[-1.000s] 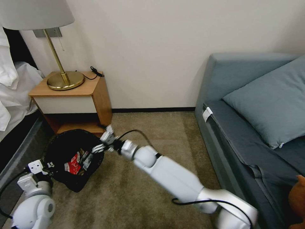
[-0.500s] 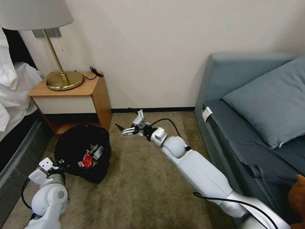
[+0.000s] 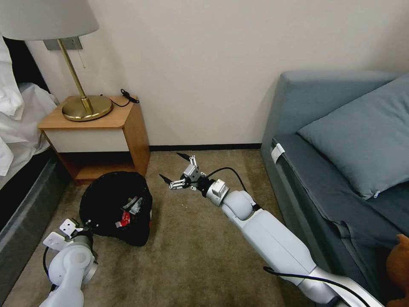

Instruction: Pick up the trash bin, then pick up the garbage on the floor and place it into the trash bin.

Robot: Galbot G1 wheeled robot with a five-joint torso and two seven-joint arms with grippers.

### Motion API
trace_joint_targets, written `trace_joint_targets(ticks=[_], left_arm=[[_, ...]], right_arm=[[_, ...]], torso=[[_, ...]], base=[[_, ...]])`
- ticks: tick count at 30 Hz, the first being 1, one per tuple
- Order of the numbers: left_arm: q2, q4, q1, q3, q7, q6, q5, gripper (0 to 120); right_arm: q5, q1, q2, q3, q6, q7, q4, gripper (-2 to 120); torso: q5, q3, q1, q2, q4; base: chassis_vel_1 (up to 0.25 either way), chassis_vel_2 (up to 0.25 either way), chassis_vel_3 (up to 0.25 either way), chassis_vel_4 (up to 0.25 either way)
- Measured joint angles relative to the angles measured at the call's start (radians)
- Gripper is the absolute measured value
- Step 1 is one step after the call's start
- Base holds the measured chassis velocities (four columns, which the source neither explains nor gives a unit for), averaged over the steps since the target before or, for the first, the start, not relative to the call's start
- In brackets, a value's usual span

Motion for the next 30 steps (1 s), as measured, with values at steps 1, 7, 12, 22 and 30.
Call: trace_joint_targets(ticks=[1, 7, 12, 22, 30], left_arm=[[0.001, 0.012, -0.002, -0.001, 0.0, 0.0, 0.001, 1], [0.009, 0.028, -0.007, -0.002, -0.005, 0.005, 0.008, 8], [0.013, 0.028, -0.011, 0.0, -0.012, 0.015, 0.016, 25], [0.032, -0.001, -0.007, -0.004, -0.011, 0.023, 0.063, 67], [0.042, -0.027, -0.008, -0.011, 0.017, 0.004, 0.147, 93]], right_arm=[[-0.003, -0.004, 0.0, -0.001, 0.002, -0.003, -0.003, 100], [-0.014, -0.018, 0.002, -0.004, 0.01, -0.008, -0.009, 100], [-0.016, -0.022, 0.006, -0.002, 0.012, -0.012, -0.011, 100], [-0.026, -0.057, 0.003, 0.019, 0.015, -0.02, -0.006, 100], [-0.031, -0.076, 0.005, 0.034, 0.015, -0.02, 0.009, 100]], torso=[[0.0003, 0.0, 0.0, 0.0, 0.0001], [0.0002, 0.0, 0.0, 0.0, 0.0001], [-0.0003, 0.0, 0.0, 0.0, 0.0], [-0.0006, 0.0, 0.0, 0.0, -0.0002], [-0.0005, 0.0, 0.0, 0.0, -0.0001]], base=[[0.0, 0.0, 0.0, 0.0], [0.0, 0.0, 0.0, 0.0], [0.0, 0.0, 0.0, 0.0], [0.0, 0.0, 0.0, 0.0], [0.0, 0.0, 0.0, 0.0]])
